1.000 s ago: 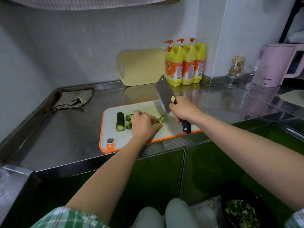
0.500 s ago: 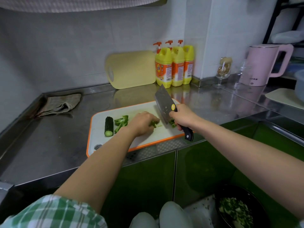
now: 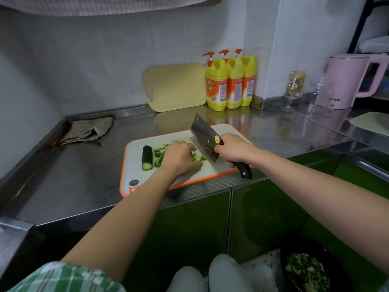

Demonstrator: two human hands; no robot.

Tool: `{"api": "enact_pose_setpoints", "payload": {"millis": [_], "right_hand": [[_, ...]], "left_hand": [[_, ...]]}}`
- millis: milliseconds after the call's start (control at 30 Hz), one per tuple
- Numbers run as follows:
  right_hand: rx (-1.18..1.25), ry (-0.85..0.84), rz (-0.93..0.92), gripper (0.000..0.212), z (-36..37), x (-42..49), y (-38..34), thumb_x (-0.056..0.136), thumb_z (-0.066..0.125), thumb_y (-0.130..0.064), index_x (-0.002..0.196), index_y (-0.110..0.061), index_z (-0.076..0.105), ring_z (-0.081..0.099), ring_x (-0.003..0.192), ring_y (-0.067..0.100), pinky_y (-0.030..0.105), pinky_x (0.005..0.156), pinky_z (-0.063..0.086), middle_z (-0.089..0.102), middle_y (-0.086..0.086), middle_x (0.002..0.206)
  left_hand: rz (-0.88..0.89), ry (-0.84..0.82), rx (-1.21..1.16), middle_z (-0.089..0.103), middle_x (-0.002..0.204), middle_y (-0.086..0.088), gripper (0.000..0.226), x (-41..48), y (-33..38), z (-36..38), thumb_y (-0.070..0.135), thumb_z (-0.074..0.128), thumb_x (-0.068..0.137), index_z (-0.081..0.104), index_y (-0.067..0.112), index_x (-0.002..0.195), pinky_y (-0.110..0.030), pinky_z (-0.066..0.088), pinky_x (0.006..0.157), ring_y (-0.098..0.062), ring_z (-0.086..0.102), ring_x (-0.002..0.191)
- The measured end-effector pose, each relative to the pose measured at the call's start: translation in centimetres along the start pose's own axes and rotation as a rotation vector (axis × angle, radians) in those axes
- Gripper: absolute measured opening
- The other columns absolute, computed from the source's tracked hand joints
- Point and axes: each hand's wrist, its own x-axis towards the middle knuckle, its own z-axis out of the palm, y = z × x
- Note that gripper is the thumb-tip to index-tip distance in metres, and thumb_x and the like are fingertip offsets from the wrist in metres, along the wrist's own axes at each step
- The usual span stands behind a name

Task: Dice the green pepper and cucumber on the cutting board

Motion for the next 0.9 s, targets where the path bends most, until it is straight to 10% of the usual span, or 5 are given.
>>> {"api": "enact_pose_setpoints", "payload": {"millis": [400, 900], "right_hand": [[-0.384, -0.103, 0.056, 0.014, 1.2, -0.5, -2.8, 0.088, 0.045, -0.002, 0.082, 0.003, 0.056, 0.058, 0.048, 0.027, 0.025, 0.045, 0.044, 0.06, 0.017, 0.061], [-0.28, -0.087, 0.047, 0.015, 0.4, -1.2, -3.4, 0.092, 0.039, -0.004, 0.079, -0.005, 0.044, 0.053, 0.038, 0.02, 0.015, 0.034, 0.036, 0.056, 0.017, 0.067]], "left_hand": [[-0.064, 0.144, -0.224, 0.07, 0.084, -0.005, 0.022, -1.6, 0.1, 1.0, 0.036, 0.073, 0.081, 0.078, 0.02, 0.095, -0.033, 0.043, 0.073, -0.027, 0.054, 0.086], [-0.113, 0.19, -0.288, 0.07, 0.084, -0.003, 0.021, -2.0, 0.4, 1.1, 0.036, 0.076, 0.08, 0.079, 0.02, 0.092, -0.03, 0.038, 0.071, -0.025, 0.055, 0.088]]}}
